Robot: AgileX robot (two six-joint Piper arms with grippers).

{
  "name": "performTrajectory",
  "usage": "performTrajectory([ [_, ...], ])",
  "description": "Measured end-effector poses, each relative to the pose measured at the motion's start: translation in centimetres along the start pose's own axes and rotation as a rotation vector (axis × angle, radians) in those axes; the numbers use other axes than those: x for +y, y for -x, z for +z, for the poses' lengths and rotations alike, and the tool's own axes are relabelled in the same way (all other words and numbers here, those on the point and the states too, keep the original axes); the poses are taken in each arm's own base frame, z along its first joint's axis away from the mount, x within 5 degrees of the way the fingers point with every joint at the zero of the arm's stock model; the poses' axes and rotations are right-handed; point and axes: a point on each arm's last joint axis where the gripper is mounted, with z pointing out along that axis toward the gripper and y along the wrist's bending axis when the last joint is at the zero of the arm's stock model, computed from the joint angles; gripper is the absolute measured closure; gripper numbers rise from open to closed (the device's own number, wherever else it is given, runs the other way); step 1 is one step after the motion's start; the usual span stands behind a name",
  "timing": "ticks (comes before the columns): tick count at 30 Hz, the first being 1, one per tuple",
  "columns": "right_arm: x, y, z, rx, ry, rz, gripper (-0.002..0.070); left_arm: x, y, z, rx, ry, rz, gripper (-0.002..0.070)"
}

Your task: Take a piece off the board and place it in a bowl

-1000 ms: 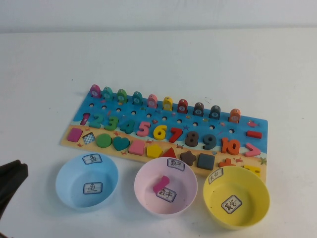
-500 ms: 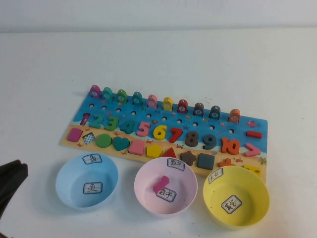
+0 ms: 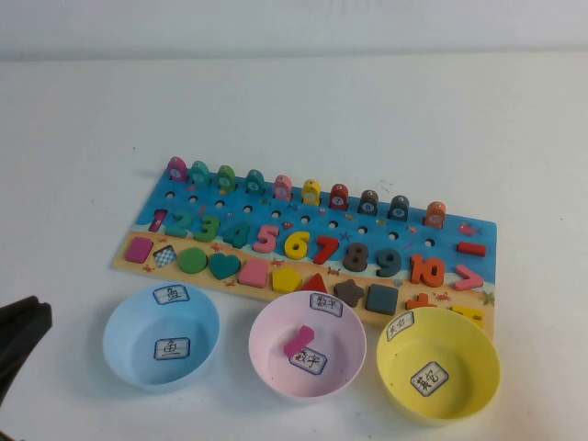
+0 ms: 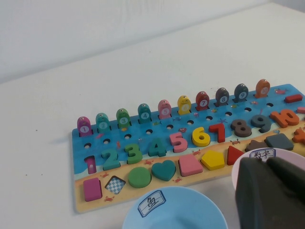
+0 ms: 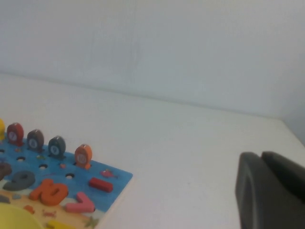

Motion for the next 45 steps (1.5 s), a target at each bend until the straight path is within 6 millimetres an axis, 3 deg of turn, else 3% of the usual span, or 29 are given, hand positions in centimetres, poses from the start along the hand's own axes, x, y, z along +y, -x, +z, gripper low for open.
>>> performTrajectory([
  [12, 0.0, -3.6, -0.6, 0.309, -0.039, 0.168, 0.0694, 0.0, 0.0, 0.0, 0.001, 0.002, 0.002, 0.0678],
  [45, 0.0, -3.8, -0.7, 0.328, -0.042, 0.182, 0.0694, 0.1, -0.3, 0.0, 0.030, 0.016, 0.002, 0.0678],
])
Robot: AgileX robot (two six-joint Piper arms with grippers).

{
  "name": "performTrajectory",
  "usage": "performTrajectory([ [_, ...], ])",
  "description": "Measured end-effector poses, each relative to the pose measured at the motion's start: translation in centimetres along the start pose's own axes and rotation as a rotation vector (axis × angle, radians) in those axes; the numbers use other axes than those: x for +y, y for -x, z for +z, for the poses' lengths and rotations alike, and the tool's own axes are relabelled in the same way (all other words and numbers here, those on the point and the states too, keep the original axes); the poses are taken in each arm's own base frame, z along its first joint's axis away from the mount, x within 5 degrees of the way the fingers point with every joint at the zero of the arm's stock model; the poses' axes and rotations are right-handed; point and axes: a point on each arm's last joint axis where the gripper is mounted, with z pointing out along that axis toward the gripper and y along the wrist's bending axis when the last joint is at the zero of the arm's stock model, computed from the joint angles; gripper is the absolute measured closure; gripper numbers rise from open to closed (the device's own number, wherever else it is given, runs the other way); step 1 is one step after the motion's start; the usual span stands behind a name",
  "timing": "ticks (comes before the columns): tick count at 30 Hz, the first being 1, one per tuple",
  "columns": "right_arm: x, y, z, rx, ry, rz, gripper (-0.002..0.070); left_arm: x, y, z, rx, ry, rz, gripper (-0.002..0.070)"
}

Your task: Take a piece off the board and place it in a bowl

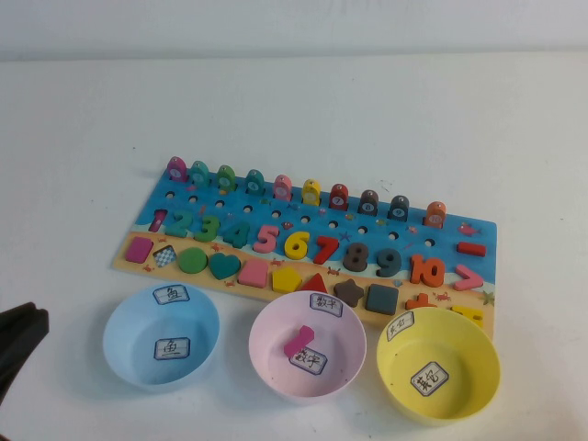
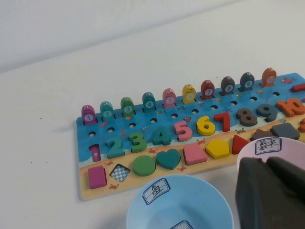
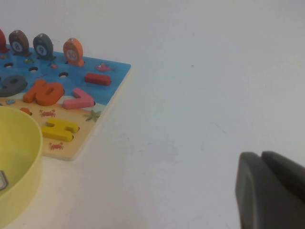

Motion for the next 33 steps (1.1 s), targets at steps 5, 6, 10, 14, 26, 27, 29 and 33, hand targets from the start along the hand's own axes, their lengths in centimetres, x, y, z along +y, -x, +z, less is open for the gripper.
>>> performTrajectory([
  [5, 0.0, 0.0, 0.0, 0.000, 0.000, 0.000, 0.0694, 0.0, 0.0, 0.0, 0.001, 0.001, 0.000, 0.0678],
  [6, 0.0, 0.0, 0.0, 0.000, 0.000, 0.000, 0.0694, 0.0, -0.1, 0.0, 0.003, 0.001, 0.000, 0.0678],
  [10, 0.0, 0.0, 0.0, 0.000, 0.000, 0.000, 0.0694, 0.1, -0.5, 0.1, 0.034, 0.013, 0.002, 0.0678],
  [14, 0.0, 0.0, 0.0, 0.002, 0.000, 0.000, 0.0694, 0.1, -0.7, 0.1, 0.052, 0.017, 0.000, 0.0678],
  [26, 0.0, 0.0, 0.0, 0.001, 0.000, 0.000, 0.0694, 0.3, -7.7, 1.6, -0.083, 0.107, 0.008, 0.0678],
  [27, 0.0, 0.0, 0.0, 0.001, 0.000, 0.000, 0.0694, 0.4, -8.4, 1.6, -0.105, 0.129, 0.000, 0.0678],
  [29, 0.0, 0.0, 0.0, 0.001, 0.000, 0.000, 0.0694, 0.5, -9.6, 1.6, -0.128, 0.170, 0.001, 0.0678],
  [33, 0.0, 0.0, 0.0, -0.001, 0.000, 0.000, 0.0694, 1.1, -11.6, 1.3, -0.143, 0.294, -0.011, 0.0679],
])
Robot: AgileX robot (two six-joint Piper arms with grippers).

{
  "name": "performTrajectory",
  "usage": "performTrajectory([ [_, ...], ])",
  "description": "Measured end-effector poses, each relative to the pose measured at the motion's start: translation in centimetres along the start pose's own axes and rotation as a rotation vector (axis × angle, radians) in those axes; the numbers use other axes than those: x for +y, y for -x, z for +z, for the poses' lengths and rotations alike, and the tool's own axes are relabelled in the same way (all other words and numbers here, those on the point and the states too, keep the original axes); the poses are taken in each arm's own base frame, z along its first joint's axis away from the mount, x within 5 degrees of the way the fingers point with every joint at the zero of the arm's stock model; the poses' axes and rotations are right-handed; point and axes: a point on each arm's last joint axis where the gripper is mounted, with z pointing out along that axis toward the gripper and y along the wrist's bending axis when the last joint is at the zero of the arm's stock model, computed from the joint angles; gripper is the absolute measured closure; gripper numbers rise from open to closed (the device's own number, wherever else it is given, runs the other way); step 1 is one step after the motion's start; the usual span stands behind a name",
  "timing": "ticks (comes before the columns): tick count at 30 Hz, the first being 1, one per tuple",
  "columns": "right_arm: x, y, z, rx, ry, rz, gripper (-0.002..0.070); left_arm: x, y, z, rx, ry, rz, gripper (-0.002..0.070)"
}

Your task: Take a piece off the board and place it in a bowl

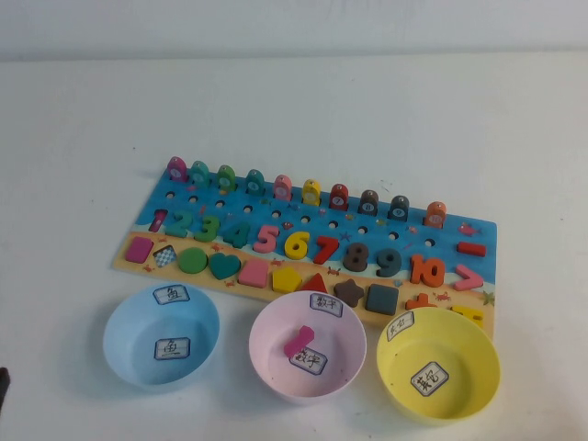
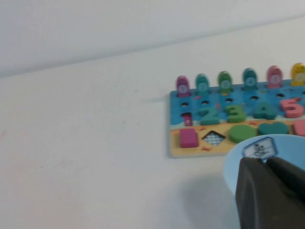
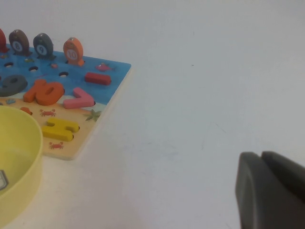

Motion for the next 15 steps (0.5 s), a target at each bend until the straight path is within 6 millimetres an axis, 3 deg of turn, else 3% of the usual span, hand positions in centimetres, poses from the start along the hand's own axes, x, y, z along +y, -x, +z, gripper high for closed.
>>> performTrajectory([
  [7, 0.0, 0.0, 0.0, 0.002, 0.000, 0.000, 0.0694, 1.1, -0.6, -0.7, 0.011, 0.203, -0.021, 0.0678],
  [15, 0.0, 0.0, 0.0, 0.002, 0.000, 0.000, 0.0694, 1.3, -2.1, -1.0, 0.175, 0.261, -0.062, 0.0678],
])
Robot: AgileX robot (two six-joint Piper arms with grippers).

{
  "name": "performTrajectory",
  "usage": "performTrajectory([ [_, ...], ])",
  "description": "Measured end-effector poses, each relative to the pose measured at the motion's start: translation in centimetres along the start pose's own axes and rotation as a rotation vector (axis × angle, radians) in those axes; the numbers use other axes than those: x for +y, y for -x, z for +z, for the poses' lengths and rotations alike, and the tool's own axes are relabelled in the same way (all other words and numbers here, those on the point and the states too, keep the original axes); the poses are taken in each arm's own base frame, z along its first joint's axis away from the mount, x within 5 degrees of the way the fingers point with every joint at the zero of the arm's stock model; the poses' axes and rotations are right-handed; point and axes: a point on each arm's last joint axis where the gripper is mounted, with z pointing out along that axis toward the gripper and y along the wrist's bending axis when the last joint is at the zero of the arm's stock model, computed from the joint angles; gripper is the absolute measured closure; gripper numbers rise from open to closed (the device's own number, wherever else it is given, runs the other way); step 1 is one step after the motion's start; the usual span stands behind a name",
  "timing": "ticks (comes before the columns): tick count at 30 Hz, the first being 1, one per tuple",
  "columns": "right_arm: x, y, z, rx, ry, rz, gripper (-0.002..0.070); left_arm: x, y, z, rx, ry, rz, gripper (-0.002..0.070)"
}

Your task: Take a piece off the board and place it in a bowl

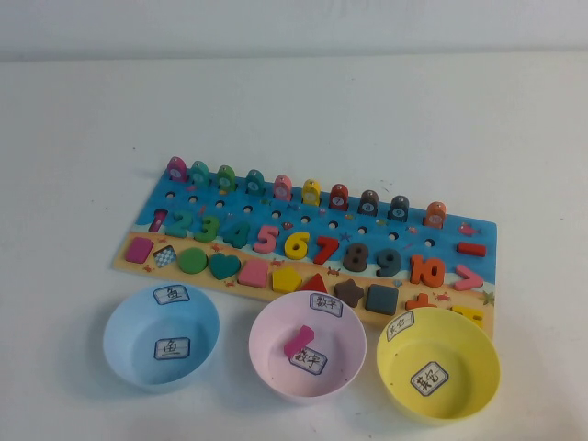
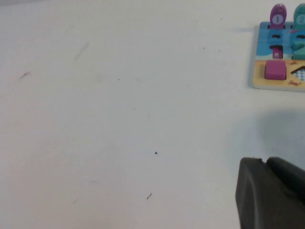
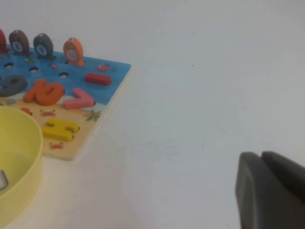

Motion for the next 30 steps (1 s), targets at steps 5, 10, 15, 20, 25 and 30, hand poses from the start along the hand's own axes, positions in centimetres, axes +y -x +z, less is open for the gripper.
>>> performTrajectory([
  [5, 0.00, 0.01, -0.02, -0.004, 0.000, 0.000, 0.0694, -0.05, -0.10, 0.00, 0.011, -0.004, -0.017, 0.0678],
  [10, 0.00, 0.01, -0.02, -0.004, 0.000, 0.002, 0.0694, 0.06, -0.13, 0.00, 0.015, 0.016, -0.028, 0.0678],
  [15, 0.00, 0.01, -0.02, -0.004, 0.000, 0.002, 0.0694, 0.17, -0.16, -0.01, 0.019, 0.037, -0.036, 0.0678],
  [20, 0.00, 0.01, -0.02, -0.004, 0.000, 0.002, 0.0694, 0.18, -0.16, -0.01, 0.019, 0.040, -0.037, 0.0679],
  [25, 0.00, 0.01, -0.02, -0.004, 0.000, 0.002, 0.0694, 0.20, -0.16, -0.01, 0.019, 0.042, -0.037, 0.0679],
  [30, 0.00, 0.01, -0.02, -0.004, 0.000, 0.002, 0.0694, 0.20, -0.16, -0.01, 0.019, 0.042, -0.037, 0.0679],
])
